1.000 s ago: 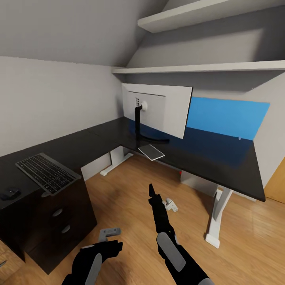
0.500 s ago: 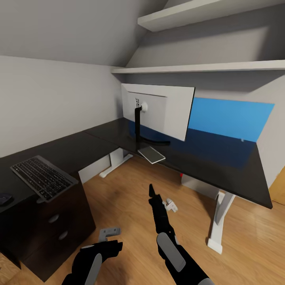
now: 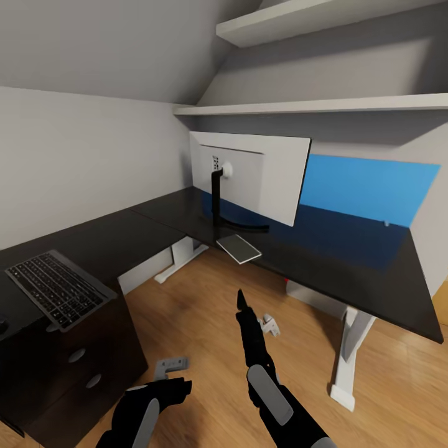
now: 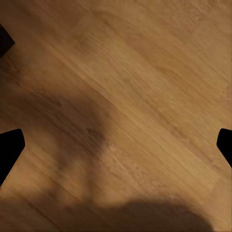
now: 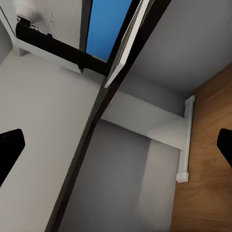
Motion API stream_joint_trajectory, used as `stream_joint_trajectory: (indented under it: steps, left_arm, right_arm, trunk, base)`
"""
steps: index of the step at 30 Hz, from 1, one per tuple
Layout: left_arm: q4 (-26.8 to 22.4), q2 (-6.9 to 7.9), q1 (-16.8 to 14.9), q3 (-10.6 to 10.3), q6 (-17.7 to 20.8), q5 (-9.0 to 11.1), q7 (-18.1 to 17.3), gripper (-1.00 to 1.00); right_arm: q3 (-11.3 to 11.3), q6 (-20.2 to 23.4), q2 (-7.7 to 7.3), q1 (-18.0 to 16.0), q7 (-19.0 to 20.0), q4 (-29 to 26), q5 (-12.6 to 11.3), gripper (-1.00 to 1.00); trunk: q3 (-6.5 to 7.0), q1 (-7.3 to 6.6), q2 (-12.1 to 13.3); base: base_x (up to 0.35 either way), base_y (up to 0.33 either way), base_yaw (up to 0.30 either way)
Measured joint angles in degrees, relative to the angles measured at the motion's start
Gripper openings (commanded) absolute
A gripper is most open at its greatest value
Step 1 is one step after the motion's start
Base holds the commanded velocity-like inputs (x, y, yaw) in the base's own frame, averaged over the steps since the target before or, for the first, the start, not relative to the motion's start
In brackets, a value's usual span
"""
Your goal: In the bedroom, organize the workspace by keeping the computer under the desk, ensuring the monitor is on the desk, placing the keyboard on the desk next to the monitor, placing the mouse on the desk next to the keyboard, moving the folder from the swivel chair onto the desk next to the mouse, stacking the notebook on top of the folder with the pen on top of the notebook, and positioning the swivel chair next to the desk.
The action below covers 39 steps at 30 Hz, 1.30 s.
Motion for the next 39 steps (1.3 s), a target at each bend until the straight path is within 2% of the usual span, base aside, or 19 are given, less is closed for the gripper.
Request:
stream_joint_trajectory:
  steps: [7,12,23,29,39]
  left_arm:
    - [0.00,0.34,0.00,-0.02,0.05,-0.01,0.06,1.00]
    - [0.00,0.40,0.00,-0.03,0.09,0.01,0.10,1.00]
    - [0.00,0.42,0.00,-0.03,0.04,0.05,0.09,1.00]
    - [0.00,0.42,0.00,-0.03,-0.05,0.03,0.01,1.00]
    - [0.00,0.54,0.00,-0.03,-0.12,-0.03,0.00,1.00]
  right_arm:
    - [0.21,0.01,0.00,-0.03,0.05,-0.08,-0.92,1.00]
    - [0.38,0.01,0.00,-0.03,0.23,-0.26,-3.07,1.00]
    - [0.52,0.24,0.00,-0.06,2.71,-0.50,-5.56,1.00]
    - [0.53,0.18,0.00,-0.06,3.10,-0.68,-7.74,1.00]
    - [0.53,1.09,0.00,-0.02,3.23,-1.42,-8.10,1.00]
  trunk:
    - [0.00,0.02,0.00]
    - [0.00,0.03,0.00]
    - [0.00,0.03,0.00]
    - [0.00,0.00,0.00]
    - [0.00,0.01,0.00]
  base:
    - [0.105,0.000,0.000]
    - [0.019,0.000,0.000]
    - [0.005,0.000,0.000]
    - [0.182,0.000,0.000]
    - [0.123,0.000,0.000]
